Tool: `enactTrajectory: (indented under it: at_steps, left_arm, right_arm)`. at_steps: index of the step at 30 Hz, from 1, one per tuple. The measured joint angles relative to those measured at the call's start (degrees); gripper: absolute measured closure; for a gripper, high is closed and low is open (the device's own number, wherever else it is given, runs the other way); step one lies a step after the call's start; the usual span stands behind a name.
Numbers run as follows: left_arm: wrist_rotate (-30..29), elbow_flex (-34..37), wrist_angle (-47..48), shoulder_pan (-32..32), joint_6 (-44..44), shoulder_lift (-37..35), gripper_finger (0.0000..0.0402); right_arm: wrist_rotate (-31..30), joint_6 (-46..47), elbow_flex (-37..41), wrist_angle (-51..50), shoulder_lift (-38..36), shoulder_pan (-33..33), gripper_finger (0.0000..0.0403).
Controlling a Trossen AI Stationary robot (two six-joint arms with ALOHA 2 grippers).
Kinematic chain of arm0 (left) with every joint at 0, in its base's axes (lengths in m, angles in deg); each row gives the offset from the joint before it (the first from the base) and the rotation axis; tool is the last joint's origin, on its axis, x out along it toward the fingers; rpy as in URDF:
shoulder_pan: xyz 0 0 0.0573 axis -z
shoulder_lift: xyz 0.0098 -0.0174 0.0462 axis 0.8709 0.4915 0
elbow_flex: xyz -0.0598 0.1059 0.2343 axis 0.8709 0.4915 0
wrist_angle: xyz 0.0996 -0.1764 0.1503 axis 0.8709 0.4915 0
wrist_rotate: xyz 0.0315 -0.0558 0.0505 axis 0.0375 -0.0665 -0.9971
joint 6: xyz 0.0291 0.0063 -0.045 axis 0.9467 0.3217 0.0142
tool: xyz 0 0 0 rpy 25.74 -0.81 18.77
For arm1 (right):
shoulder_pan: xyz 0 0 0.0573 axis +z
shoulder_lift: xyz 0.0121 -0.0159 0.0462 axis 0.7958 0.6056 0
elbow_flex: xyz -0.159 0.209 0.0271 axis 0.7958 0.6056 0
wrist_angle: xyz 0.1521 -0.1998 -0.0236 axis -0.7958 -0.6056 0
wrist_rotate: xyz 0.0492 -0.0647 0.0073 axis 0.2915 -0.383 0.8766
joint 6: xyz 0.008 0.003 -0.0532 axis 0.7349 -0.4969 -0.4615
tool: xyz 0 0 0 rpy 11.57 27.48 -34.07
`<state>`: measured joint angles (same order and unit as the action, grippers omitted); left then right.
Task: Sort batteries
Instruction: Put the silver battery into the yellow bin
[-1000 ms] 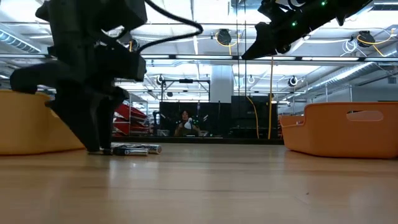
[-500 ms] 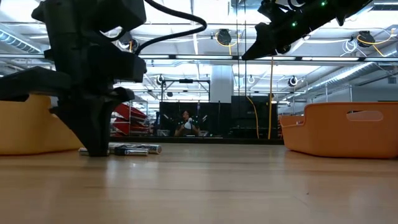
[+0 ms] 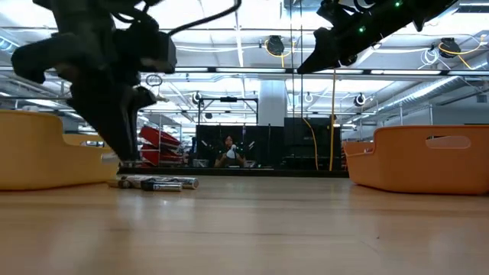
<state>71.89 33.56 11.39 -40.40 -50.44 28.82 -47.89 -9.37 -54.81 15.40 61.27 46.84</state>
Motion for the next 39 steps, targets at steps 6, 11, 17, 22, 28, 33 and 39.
enactTrajectory:
  at_steps: [6, 11, 17, 22, 28, 33, 39]
  left_arm:
    - [-2.6, 0.0, 5.6, 0.1, -5.2, -7.0, 0.0385]
    - [-7.3, 0.0, 20.6, 0.1, -15.7, -16.1, 0.0387]
    - [-6.3, 6.9, 30.7, 0.1, -34.8, -23.3, 0.0382]
    - [-6.9, 11.7, 30.2, 0.1, -42.2, -23.7, 0.0314]
    - [-7.0, 11.8, 29.3, 0.1, -41.7, -22.7, 0.0244]
    - [-9.3, 8.5, 27.6, 0.1, -35.7, -22.7, 0.0233]
    - [-14.0, 5.6, 23.1, -1.5, -27.0, -20.5, 0.0232]
  right_arm:
    - [0.0, 0.0, 0.0, -0.1, 0.0, 0.0, 0.0323]
    - [0.0, -0.3, 0.0, -0.3, 0.0, 0.0, 0.0323]
    - [0.0, -0.5, 0.0, 0.1, 0.0, 0.0, 0.0323]
    - [0.0, -0.4, 0.0, 0.1, -0.2, 0.1, 0.0323]
    - [0.0, -0.7, 0.0, 0.1, -0.2, 0.6, 0.0323]
    - [0.0, -0.7, 0.0, 0.1, -0.2, 0.5, 0.0323]
    - [0.0, -0.7, 0.0, 0.5, -0.2, 0.5, 0.0323]
